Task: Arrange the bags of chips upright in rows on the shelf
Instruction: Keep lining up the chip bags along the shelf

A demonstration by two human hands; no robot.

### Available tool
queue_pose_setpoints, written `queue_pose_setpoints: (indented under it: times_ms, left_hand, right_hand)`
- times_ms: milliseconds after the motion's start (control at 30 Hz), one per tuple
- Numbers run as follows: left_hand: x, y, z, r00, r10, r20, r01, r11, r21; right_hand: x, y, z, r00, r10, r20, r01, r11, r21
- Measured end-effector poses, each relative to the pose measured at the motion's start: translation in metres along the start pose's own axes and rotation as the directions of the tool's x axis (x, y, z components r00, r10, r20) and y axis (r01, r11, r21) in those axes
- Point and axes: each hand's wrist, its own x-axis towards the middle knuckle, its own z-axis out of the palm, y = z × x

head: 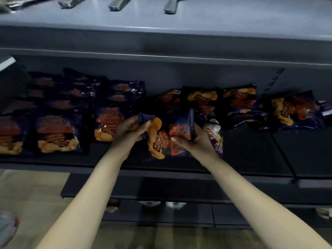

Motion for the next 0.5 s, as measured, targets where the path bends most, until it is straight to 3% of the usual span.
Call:
queue_pose_setpoints:
  times_ms: [167, 267, 367, 500]
  left_hand:
    - [-0.006, -0.005, -0.032, 0.996, -0.077, -0.047, 0.076, 0.997, -0.031]
    - [-0.010, -0.003, -0.052, 0.995, -0.072, -0.065, 0.067, 0.994, -0.082]
    - [-0.017, 0.000, -0.065, 0.998, -0.049, -0.041, 0.045, 0.994, -0.095]
    - [-0.022, 0.001, -0.079, 0.995, -0.037, -0.095, 0.019, 0.984, -0.178]
  right_hand:
    - [0.004, 0.005, 0.029, 0.999, 0.037, 0.030, -0.039, 0.997, 0.065]
    - [0.007, 0.007, 0.042, 0.992, 0.119, -0.043, -0.109, 0.976, 0.187]
    - [0.011, 0.002, 0.051, 0.973, 0.220, -0.074, -0.181, 0.917, 0.354]
    - [0.016, -0.004, 0.066, 0.949, 0.314, -0.005, -0.265, 0.810, 0.523]
